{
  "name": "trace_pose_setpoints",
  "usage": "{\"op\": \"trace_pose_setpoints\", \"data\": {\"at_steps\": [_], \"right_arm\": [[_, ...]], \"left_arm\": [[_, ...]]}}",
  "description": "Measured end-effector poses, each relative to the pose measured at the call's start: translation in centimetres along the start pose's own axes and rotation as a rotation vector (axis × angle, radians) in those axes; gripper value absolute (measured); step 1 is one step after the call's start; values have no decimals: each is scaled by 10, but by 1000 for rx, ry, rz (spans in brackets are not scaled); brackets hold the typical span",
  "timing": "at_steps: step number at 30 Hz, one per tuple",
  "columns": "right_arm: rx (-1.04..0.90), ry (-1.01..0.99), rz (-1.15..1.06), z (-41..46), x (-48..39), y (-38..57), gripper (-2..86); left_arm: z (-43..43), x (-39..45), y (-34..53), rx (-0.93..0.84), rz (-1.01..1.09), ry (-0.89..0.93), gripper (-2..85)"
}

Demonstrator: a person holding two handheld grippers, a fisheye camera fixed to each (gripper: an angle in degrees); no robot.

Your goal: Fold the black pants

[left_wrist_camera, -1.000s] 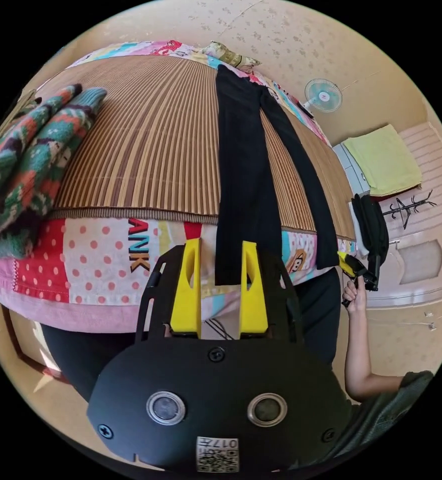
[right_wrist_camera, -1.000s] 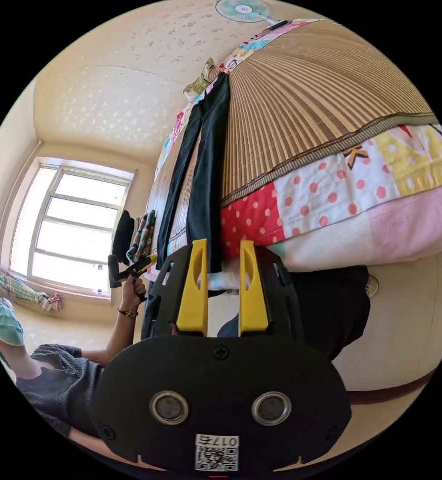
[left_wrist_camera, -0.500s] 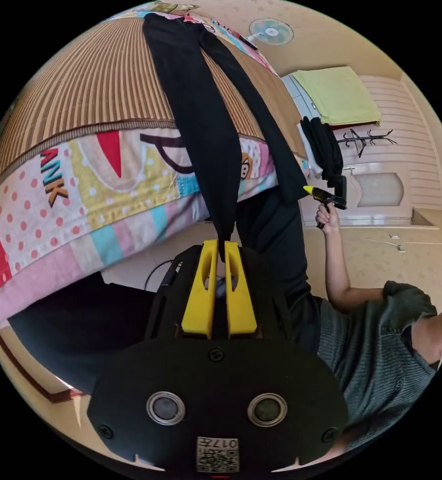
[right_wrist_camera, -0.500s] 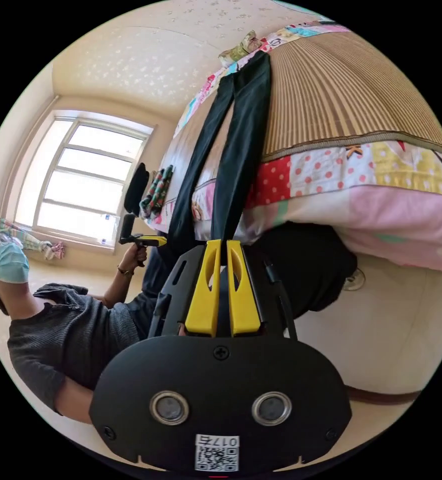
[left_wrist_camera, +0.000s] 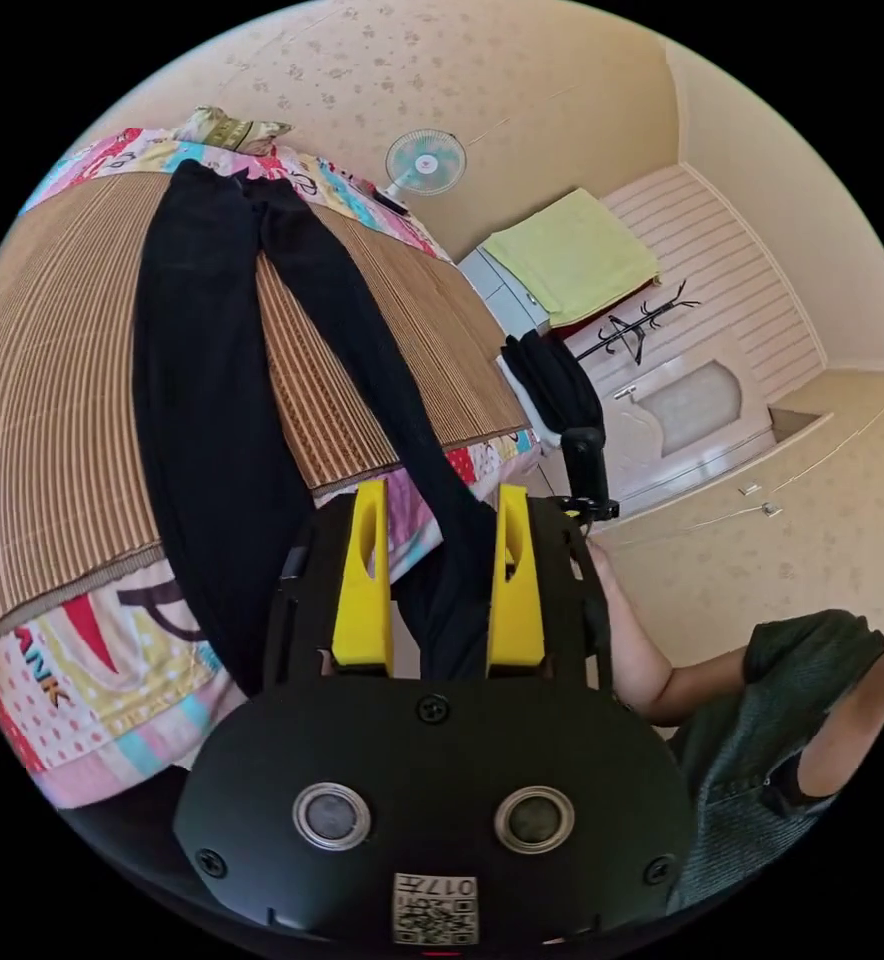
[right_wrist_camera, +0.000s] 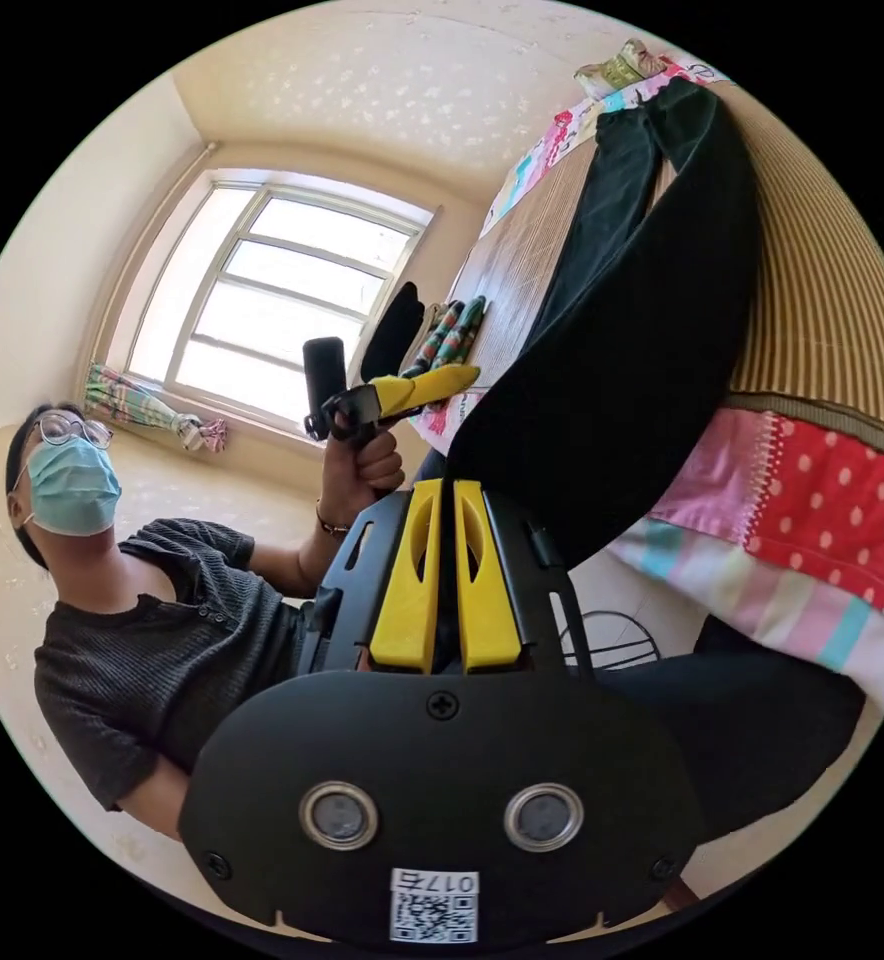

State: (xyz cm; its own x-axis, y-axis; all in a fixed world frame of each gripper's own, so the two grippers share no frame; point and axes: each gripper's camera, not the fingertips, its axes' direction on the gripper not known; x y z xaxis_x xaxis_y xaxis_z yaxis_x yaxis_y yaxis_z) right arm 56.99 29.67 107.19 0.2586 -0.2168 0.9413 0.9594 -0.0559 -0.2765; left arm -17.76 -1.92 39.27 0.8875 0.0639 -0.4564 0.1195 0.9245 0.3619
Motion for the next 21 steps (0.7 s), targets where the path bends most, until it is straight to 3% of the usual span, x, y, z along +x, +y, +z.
{"op": "trace_pose_setpoints", "data": {"at_steps": [4,6,12,14,21], "right_arm": [[-65,7,10,39,4,-20,24],[-89,-1,11,46,5,-25,24],[-348,2,-32,55,12,-53,22],[-429,88,-44,40,19,-80,18],[-143,556,100,-51,60,-245,23]], "left_arm": [[40,-19,-23,-114,-23,10,154],[59,-34,-26,-190,-38,0,103],[58,-50,-14,-154,-11,84,9],[53,-53,-12,-142,-8,81,-2],[36,-86,-12,-146,-52,160,-9]]}}
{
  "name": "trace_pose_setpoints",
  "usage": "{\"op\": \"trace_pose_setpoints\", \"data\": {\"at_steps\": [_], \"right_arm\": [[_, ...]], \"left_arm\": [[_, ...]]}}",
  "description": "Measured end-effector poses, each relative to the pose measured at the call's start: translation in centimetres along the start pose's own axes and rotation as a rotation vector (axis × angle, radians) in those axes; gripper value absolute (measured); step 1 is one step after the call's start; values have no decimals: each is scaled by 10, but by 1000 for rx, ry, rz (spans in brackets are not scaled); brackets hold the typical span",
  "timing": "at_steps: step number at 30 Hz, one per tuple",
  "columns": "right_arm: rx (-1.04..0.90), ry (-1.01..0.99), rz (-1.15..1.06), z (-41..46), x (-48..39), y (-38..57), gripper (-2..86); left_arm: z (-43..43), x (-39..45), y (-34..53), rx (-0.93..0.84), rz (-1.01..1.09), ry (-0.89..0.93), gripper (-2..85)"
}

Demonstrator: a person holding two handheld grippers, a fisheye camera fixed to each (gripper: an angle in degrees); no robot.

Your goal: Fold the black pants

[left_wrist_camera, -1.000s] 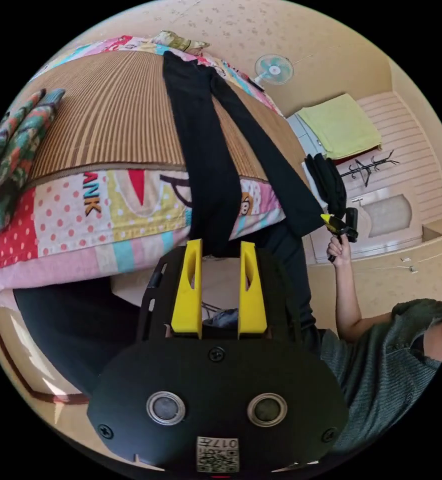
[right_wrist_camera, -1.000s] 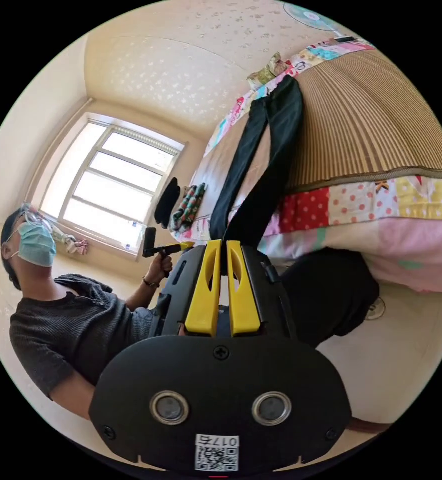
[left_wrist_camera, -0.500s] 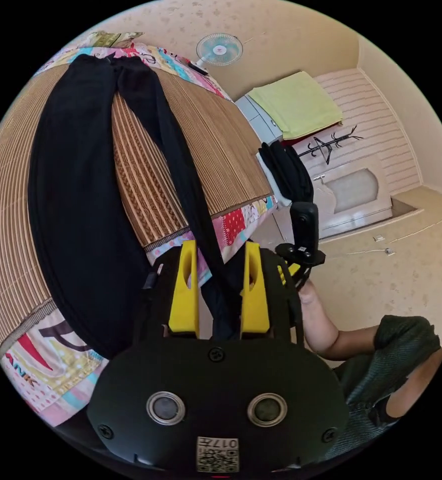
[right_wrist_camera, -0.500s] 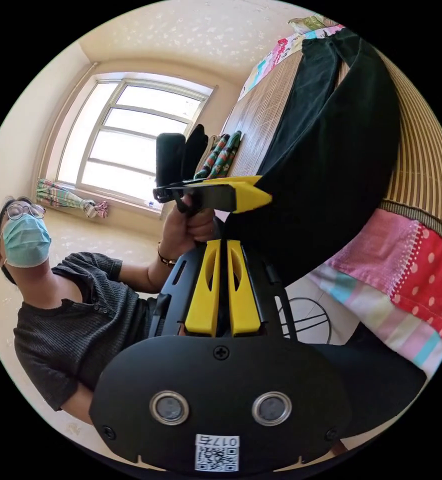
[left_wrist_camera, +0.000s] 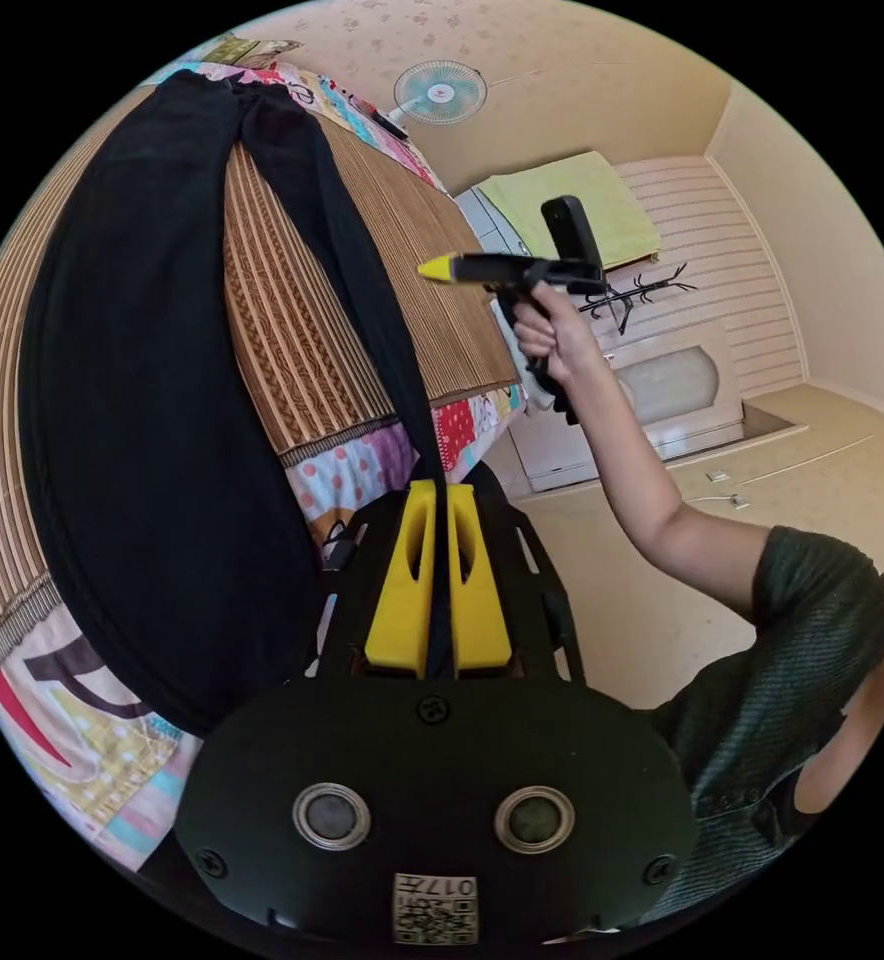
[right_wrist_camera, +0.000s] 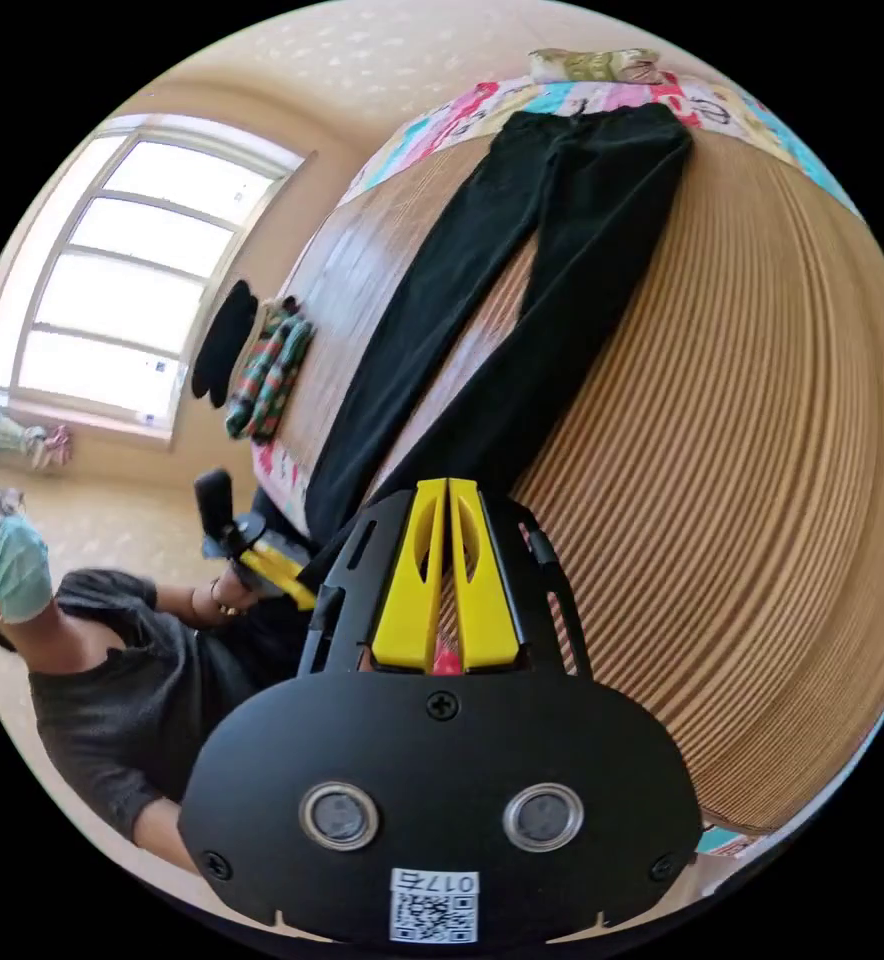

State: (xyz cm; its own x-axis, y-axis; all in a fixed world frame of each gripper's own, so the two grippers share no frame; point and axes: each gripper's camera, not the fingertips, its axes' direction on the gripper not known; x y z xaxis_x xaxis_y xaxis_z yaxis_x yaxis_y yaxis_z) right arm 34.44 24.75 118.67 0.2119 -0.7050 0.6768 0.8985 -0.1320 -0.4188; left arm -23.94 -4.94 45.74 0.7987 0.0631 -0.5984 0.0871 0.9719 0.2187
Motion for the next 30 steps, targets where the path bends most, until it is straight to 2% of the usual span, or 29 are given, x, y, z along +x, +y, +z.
{"op": "trace_pose_setpoints", "data": {"at_steps": [2,4,8,12,15,18,20,23,27,30], "right_arm": [[56,197,223,-10,33,-71,44],[84,244,313,-10,49,-119,72],[234,233,389,-13,64,-201,119],[268,307,453,-6,73,-241,119],[258,335,407,0,60,-262,69],[318,566,325,-4,0,-279,33],[334,765,163,9,-69,-299,24],[363,938,-10,34,-151,-322,18],[413,884,-146,55,-223,-346,16],[422,718,-197,68,-257,-365,16]], "left_arm": [[-3,-7,-2,-11,-3,15,-9],[-5,-14,-5,-29,-11,27,-9],[-16,-29,-10,-38,-16,62,-9],[-30,-38,-14,-44,-13,76,-9],[-41,-45,-13,-29,-24,91,-9],[-52,-51,-12,-16,-36,116,-9],[-62,-51,-10,6,-28,119,-9],[-85,-48,-7,56,-20,146,-10],[-125,-47,6,109,-37,153,-10],[-156,-54,19,131,-60,127,-10]]}}
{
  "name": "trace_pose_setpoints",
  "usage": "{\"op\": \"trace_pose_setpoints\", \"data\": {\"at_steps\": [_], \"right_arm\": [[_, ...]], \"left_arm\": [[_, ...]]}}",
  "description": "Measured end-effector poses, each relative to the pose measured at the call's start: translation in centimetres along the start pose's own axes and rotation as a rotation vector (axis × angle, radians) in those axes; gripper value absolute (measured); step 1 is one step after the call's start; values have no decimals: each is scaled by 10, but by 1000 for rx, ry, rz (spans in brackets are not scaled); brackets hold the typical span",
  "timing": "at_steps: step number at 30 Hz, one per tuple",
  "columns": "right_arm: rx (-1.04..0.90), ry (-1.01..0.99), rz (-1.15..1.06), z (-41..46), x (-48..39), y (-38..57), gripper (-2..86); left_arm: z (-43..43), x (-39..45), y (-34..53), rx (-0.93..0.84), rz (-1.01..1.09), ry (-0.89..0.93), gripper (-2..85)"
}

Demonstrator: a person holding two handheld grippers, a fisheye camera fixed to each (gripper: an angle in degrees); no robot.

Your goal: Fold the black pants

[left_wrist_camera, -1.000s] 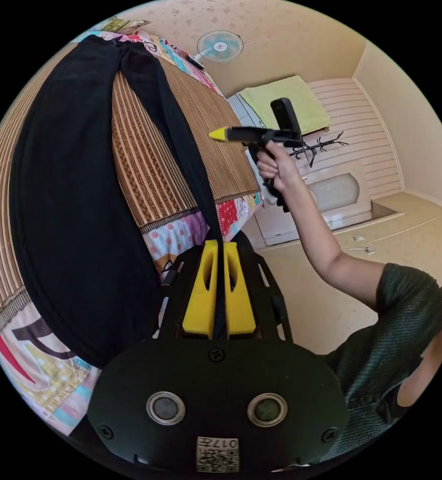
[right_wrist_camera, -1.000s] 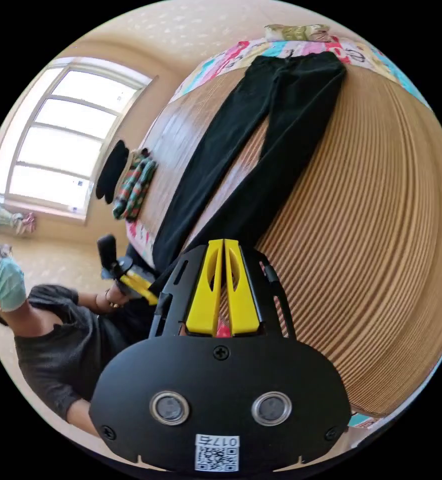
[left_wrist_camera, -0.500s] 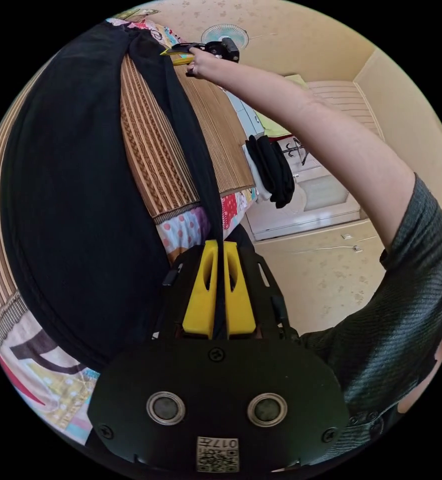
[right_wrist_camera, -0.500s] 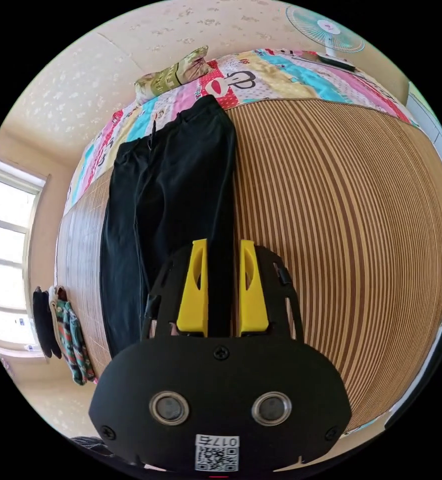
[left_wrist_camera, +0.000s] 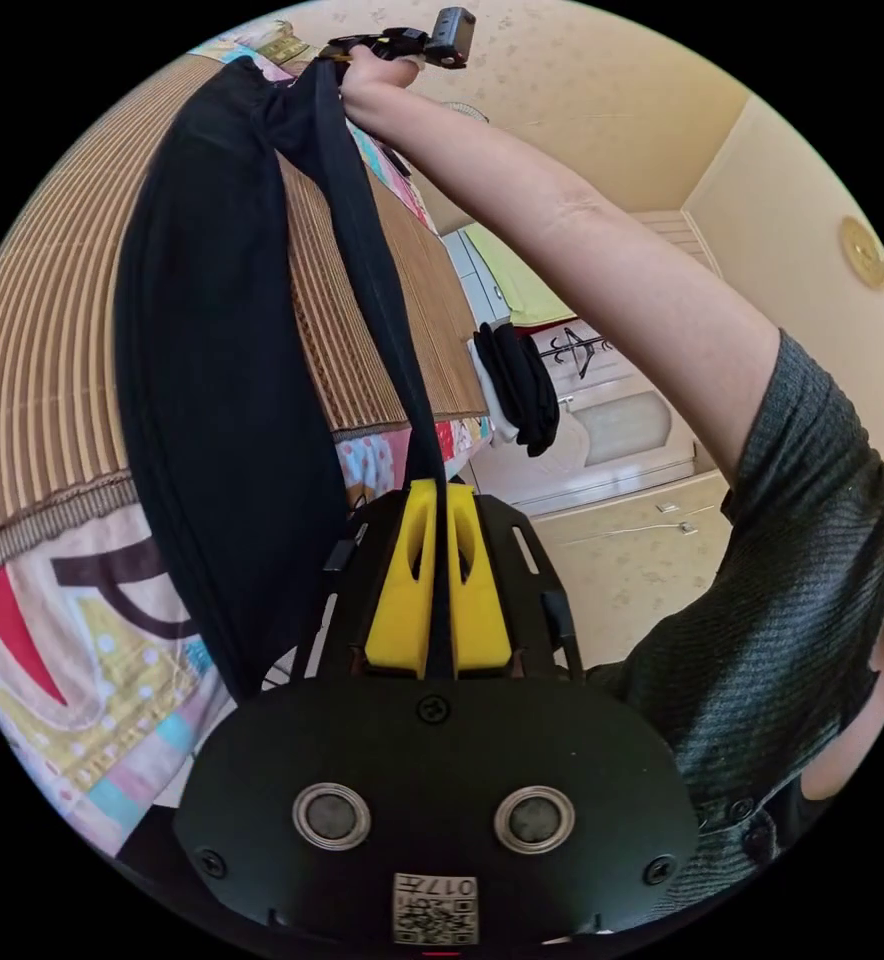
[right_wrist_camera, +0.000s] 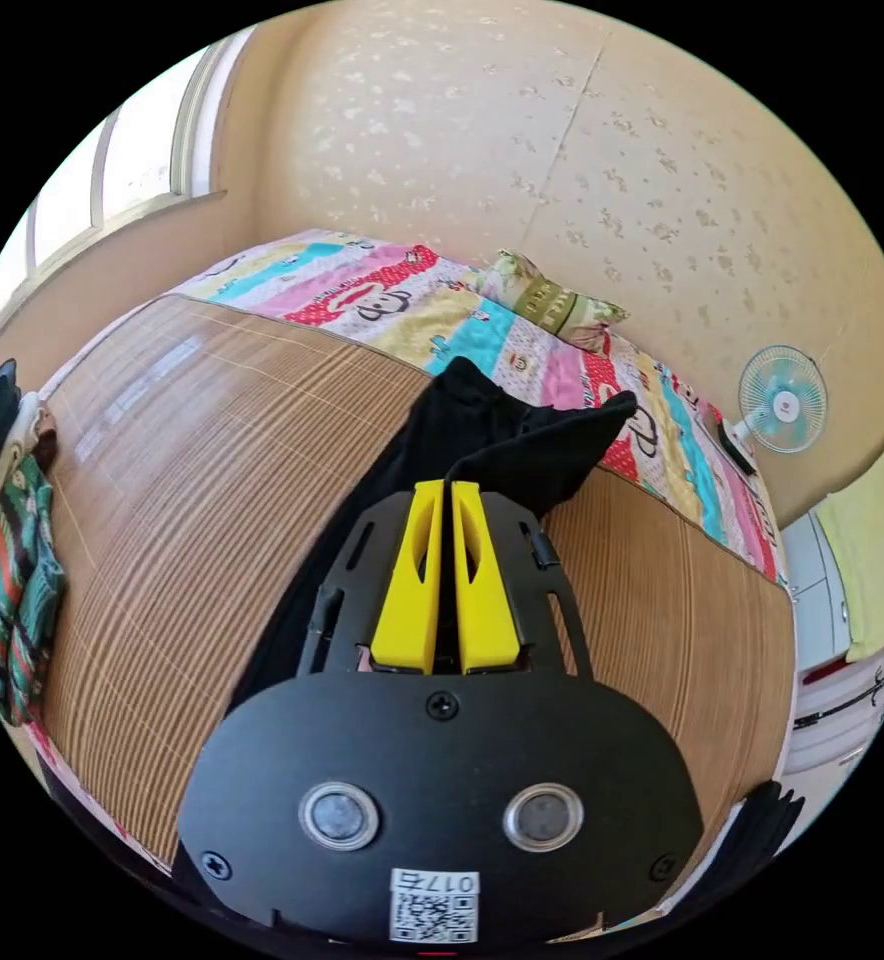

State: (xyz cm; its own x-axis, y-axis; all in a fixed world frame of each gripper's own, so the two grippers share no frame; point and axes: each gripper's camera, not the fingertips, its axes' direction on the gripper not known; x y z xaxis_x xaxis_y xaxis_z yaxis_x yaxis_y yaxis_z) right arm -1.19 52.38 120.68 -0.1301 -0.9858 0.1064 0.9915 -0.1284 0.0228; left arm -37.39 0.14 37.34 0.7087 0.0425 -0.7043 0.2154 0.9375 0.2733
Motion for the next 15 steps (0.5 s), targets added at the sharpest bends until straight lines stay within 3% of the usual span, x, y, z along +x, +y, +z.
{"op": "trace_pose_setpoints", "data": {"at_steps": [8,15], "right_arm": [[-147,-342,144,49,1,-18,21],[-29,-520,190,-3,46,63,36]], "left_arm": [[-54,-36,27,4,-124,-21,-9],[-77,-41,41,-20,-143,-70,-3]]}}
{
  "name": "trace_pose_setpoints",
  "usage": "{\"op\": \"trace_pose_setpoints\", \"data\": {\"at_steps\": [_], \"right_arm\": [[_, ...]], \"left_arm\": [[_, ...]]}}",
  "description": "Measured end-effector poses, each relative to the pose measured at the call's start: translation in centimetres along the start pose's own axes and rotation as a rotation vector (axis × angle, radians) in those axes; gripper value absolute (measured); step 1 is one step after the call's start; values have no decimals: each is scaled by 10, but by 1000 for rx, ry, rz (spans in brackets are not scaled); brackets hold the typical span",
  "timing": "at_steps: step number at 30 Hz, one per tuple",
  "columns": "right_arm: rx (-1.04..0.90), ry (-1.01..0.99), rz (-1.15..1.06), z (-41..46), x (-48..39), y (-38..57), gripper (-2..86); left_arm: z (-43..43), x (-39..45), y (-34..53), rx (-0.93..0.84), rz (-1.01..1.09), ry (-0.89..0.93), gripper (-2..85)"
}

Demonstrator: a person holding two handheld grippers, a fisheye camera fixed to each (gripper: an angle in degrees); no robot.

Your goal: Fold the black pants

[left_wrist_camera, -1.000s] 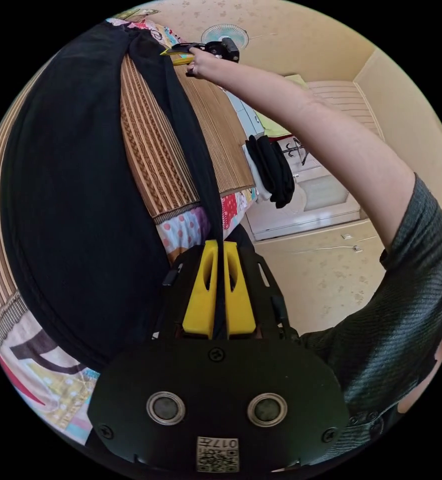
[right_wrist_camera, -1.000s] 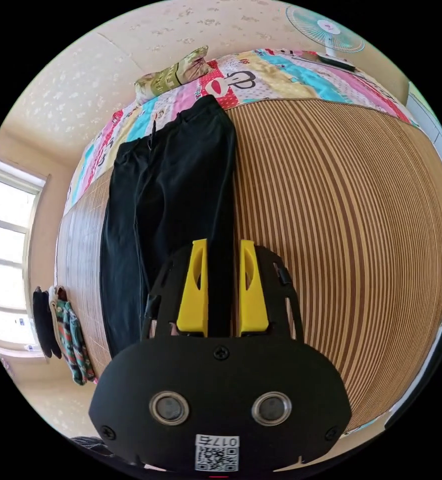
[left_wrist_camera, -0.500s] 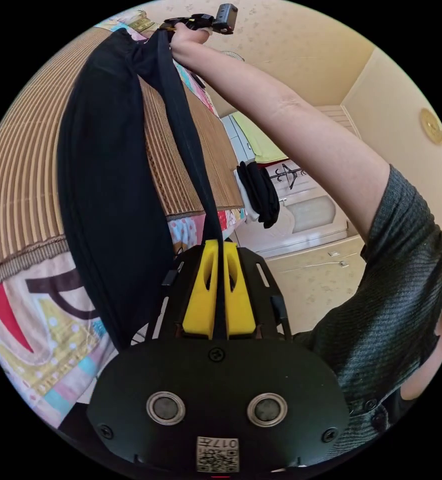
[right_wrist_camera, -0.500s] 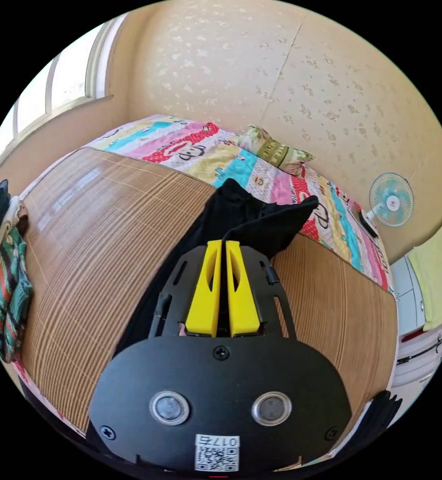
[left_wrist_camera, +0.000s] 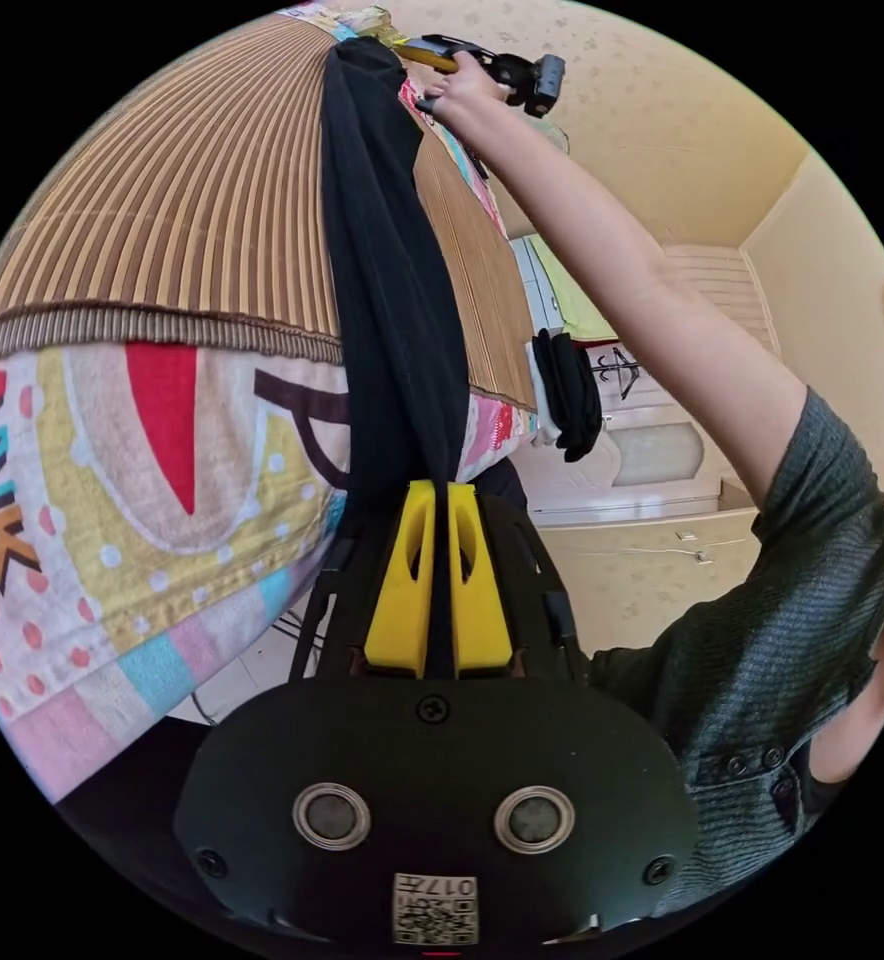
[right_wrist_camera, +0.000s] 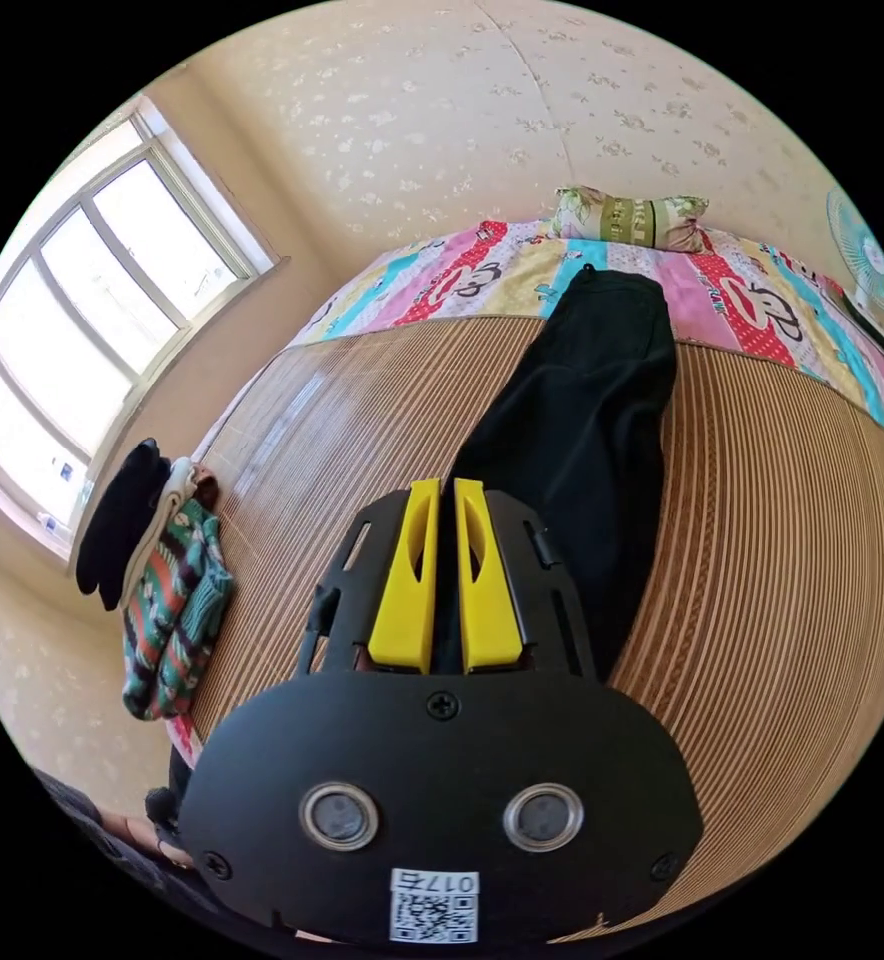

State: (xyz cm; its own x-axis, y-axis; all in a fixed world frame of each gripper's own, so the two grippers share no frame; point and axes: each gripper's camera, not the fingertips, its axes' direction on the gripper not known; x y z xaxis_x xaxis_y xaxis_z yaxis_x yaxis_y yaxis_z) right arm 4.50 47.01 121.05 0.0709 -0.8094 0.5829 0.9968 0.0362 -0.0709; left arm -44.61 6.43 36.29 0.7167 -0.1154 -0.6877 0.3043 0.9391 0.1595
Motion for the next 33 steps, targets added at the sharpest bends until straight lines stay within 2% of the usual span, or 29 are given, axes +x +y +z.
{"op": "trace_pose_setpoints", "data": {"at_steps": [3,7,8,11,12,13,14,15,16,17,18,22,27,33], "right_arm": [[-58,-3,-43,-34,3,68,51],[-94,-62,15,-99,19,178,55],[-97,-97,49,-118,25,208,45],[-133,-215,122,-150,31,271,68],[-133,-233,133,-156,31,283,78],[-133,-260,156,-165,28,303,89],[-134,-288,182,-170,27,320,98],[-133,-303,195,-172,26,328,101],[-133,-330,212,-174,24,341,106],[-142,-332,220,-172,21,351,109],[-150,-320,227,-170,19,356,110],[-124,-215,211,-176,-6,372,113],[-128,-182,233,-182,-35,389,109],[-98,-16,241,-205,-66,416,58]], "left_arm": [[-5,-2,3,-25,2,-6,2],[-8,-8,3,-68,-19,14,-1],[-10,-13,5,-57,-27,110,-4],[-15,-28,16,38,33,671,-6],[-15,-27,22,42,63,778,-6],[-15,-26,25,23,70,773,-6],[-14,-23,30,-38,63,631,-4],[-13,-21,37,-99,23,370,-2],[-12,-21,41,-124,-5,231,1],[-11,-18,48,-142,-40,15,7],[-11,-12,55,-131,-35,-70,24],[-11,11,73,-46,26,-73,50],[-12,53,98,162,186,-250,67],[13,73,116,211,262,-322,75]]}}
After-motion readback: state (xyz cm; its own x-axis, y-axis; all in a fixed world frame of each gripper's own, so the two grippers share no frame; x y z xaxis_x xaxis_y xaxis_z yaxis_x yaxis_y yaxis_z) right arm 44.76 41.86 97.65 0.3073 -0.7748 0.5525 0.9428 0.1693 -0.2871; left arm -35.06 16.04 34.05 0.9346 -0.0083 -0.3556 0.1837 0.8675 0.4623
